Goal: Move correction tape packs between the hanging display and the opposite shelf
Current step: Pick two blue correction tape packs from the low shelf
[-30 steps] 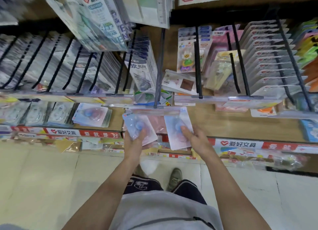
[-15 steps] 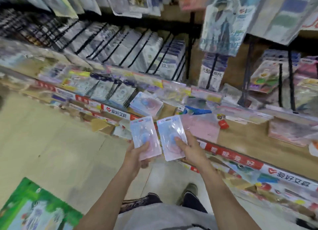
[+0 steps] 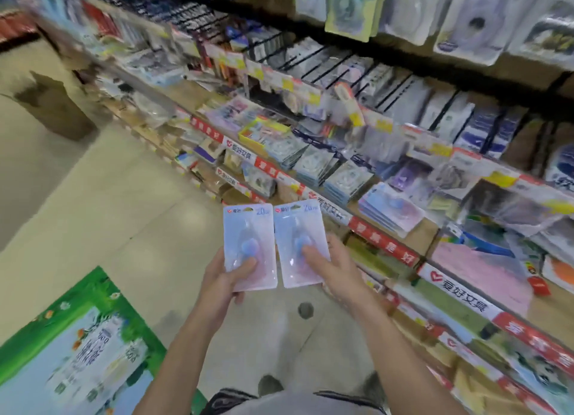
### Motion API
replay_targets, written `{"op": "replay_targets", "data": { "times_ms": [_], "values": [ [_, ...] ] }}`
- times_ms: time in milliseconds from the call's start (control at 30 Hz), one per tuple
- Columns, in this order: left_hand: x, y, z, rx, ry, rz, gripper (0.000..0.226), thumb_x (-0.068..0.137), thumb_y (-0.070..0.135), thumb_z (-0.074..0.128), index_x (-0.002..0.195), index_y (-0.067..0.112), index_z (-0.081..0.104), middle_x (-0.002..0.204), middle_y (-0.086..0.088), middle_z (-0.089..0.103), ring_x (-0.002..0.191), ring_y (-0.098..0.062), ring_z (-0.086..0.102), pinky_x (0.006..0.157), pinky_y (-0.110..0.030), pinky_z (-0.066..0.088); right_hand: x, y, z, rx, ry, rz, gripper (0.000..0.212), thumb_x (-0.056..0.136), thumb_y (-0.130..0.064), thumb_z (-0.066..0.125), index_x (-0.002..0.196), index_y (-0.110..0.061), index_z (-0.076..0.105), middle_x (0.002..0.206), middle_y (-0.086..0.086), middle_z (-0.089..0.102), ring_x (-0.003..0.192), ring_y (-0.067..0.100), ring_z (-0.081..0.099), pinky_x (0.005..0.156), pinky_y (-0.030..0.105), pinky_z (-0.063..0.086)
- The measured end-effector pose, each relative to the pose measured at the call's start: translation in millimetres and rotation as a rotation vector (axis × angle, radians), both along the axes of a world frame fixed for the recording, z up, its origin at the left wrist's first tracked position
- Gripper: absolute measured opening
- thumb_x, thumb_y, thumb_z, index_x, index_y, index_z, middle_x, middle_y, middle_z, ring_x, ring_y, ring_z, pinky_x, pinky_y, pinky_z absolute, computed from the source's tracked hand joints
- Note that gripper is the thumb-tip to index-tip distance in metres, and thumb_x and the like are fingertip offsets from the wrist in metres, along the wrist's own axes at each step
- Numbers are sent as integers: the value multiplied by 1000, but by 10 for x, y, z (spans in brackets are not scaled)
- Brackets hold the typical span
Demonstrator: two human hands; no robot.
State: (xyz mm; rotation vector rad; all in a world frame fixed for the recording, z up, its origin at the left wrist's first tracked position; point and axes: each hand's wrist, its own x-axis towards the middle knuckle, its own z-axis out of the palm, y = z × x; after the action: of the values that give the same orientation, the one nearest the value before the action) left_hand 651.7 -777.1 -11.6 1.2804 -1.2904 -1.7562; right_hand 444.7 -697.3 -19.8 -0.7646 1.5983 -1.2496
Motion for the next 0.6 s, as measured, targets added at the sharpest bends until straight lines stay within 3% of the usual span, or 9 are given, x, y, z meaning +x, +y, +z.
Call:
{"op": "replay_targets", "data": {
  "times_ms": [167, 233, 300, 367, 500, 600],
  "values": [
    [707, -403, 269, -107, 31, 86, 29, 76, 27, 72, 102, 19, 64, 73, 0, 54, 50, -13, 34, 41, -21, 24, 650, -599, 317, -79, 43, 53, 50, 78, -58, 69, 111, -21, 60, 108, 5, 72, 88, 21, 73, 66, 46, 57],
    [928, -544, 375, -130, 48, 137, 33, 76, 27, 72, 107, 16, 63, 73, 2, 54, 50, -13, 34, 41, -22, 24, 878, -805, 453, -110, 46, 72, 52, 79, -58, 70, 115, -21, 60, 109, 2, 72, 93, 24, 73, 74, 55, 58],
    [1116, -695, 471, -139, 64, 199, 36, 75, 28, 73, 107, 13, 62, 72, 2, 55, 50, -13, 34, 42, -22, 23, 1067, -1009, 559, -157, 43, 102, 49, 82, -57, 71, 116, -24, 61, 109, 2, 72, 91, 26, 72, 69, 58, 56],
    [1283, -860, 562, -155, 76, 245, 36, 75, 28, 73, 105, 12, 62, 72, 2, 55, 50, -15, 33, 42, -23, 21, 1232, -1227, 670, -196, 55, 127, 43, 85, -54, 73, 116, -25, 62, 105, -2, 73, 85, 21, 71, 61, 50, 54],
    [1538, -1168, 719, -187, 66, 301, 31, 75, 29, 72, 102, 17, 63, 72, 4, 58, 52, -14, 35, 43, -25, 19, 1470, -1627, 849, -247, 67, 145, 26, 89, -43, 71, 105, -24, 62, 92, -16, 73, 80, 5, 71, 66, 40, 56],
    [1791, -1511, 840, -225, 48, 331, 31, 75, 30, 72, 101, 17, 63, 75, 4, 61, 58, -17, 39, 45, -27, 21, 1690, -2038, 901, -259, 47, 122, 51, 74, -62, 73, 102, -21, 60, 99, 6, 74, 87, 32, 72, 70, 59, 56]
  ]
}}
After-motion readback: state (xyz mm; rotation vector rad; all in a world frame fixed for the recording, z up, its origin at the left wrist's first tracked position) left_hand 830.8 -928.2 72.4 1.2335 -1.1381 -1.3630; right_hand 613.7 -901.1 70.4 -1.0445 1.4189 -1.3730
